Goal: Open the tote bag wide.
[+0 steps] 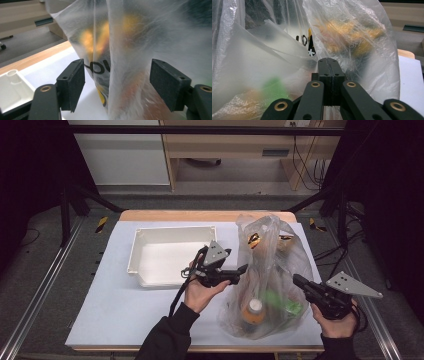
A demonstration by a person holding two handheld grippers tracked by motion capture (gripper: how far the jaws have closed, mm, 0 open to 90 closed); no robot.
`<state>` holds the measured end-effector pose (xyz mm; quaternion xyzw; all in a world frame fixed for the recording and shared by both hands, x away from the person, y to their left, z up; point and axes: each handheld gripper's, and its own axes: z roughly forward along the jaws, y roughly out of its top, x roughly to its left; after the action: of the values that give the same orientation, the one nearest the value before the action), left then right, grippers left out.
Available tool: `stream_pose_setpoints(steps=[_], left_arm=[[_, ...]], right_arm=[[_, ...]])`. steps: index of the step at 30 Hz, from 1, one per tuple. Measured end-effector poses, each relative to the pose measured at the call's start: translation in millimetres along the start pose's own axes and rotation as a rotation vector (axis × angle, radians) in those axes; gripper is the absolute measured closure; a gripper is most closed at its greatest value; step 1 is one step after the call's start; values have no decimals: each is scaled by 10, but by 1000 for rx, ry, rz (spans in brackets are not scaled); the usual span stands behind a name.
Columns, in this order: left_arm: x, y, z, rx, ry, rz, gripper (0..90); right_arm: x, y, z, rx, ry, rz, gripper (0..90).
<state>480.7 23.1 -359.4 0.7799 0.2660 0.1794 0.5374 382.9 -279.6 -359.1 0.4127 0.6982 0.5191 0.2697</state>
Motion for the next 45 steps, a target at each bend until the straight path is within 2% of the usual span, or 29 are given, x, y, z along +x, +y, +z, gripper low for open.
stream_pose_setpoints(steps=[2,4,5,6,8,9,10,11,13,18,19,21,24,26,28,30,33,36,37,39,40,41,42,43,44,45], left_arm=[[19,0,87,4,-28,-16,302],[31,-11,133,-4,-37,-41,409],[31,-11,133,-4,-37,-41,486],[43,-23,179,3,-48,-63,566],[43,-26,194,22,-49,-58,756],[38,-33,204,38,-53,-48,756],[34,-41,212,50,-64,-44,900],[18,-47,209,65,-67,-26,900],[0,-46,182,65,-67,-9,900],[-11,-36,58,43,-43,10,900],[-11,-31,-16,32,-43,11,900],[-37,-26,-127,26,-29,41,900],[-51,-24,-217,21,-23,56,900],[-47,-58,-307,35,-36,54,900],[-52,-114,-348,47,-61,43,900],[-65,-143,-367,53,-70,43,900],[-156,-234,-431,31,-94,12,899],[-268,-285,-410,33,-61,20,580],[-292,-299,-409,29,-54,28,497],[-318,-319,-408,13,-52,39,392],[-339,-348,-407,-16,-42,45,392],[-346,-394,-406,-26,-70,66,388],[-348,-414,-403,-25,-60,72,396],[-348,-414,-403,-25,-60,72,363],[-351,-430,-409,-23,-41,88,381],[-346,-445,-437,-16,-59,82,422]], right_arm=[[10,-6,18,2,3,-5,900],[18,-8,29,5,7,-7,900],[21,-10,34,5,9,-7,900],[22,-10,40,6,10,-10,900],[22,-12,44,5,12,-12,900],[23,-14,46,6,13,-12,900],[22,-17,45,8,14,-9,900],[20,-17,43,4,14,-10,900],[18,-16,35,2,13,-8,900],[5,-8,-16,-13,-2,-5,900],[-3,-7,-29,-14,-3,-3,900],[-20,-7,-58,-18,-7,1,900],[-39,-10,-92,-21,-14,6,900],[-60,-36,-128,-19,-27,13,900],[-69,-75,-164,-12,-35,21,900],[-71,-94,-184,-8,-36,29,900],[-90,-176,-268,-3,-42,40,900],[-83,-263,-297,8,-47,51,900],[-77,-297,-298,12,-47,54,900],[-74,-350,-285,23,-46,60,900],[-74,-350,-285,23,-46,60,900],[-89,-390,-253,31,-42,62,900],[-90,-396,-238,36,-41,66,900],[-86,-398,-224,39,-39,68,900],[-78,-397,-211,43,-35,68,900],[-70,-395,-199,41,-33,60,900]])
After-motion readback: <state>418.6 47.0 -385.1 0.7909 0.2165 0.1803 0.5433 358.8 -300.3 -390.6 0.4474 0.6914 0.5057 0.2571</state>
